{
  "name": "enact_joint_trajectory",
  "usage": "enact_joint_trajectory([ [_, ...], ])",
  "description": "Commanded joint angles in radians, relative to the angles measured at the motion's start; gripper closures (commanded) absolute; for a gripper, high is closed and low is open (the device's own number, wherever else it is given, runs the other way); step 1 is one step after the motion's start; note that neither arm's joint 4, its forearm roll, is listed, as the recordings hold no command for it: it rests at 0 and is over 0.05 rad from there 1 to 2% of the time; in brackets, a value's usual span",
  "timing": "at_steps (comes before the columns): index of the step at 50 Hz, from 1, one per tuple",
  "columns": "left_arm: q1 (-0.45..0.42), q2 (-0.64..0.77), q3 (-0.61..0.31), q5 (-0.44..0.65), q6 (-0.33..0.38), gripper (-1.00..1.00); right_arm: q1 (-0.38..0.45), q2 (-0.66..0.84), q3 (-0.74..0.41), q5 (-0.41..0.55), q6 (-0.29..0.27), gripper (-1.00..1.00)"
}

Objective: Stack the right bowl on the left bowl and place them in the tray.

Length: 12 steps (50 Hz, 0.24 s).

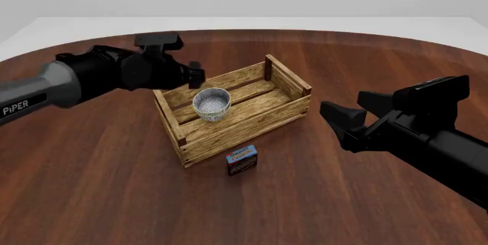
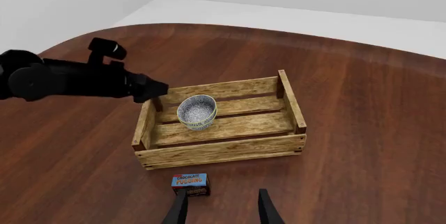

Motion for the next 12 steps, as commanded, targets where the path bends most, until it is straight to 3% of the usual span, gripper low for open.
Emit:
enact_joint_trajectory([
  [1,-0.017,-0.223,0.208,-0.096,-0.042,-1.00,0.000,0.000,0.000,0.000,-0.001,-1.00],
  [12,0.027,-0.552,0.421,-0.117,0.003,-1.00,0.000,0.000,0.000,0.000,-0.001,-1.00],
])
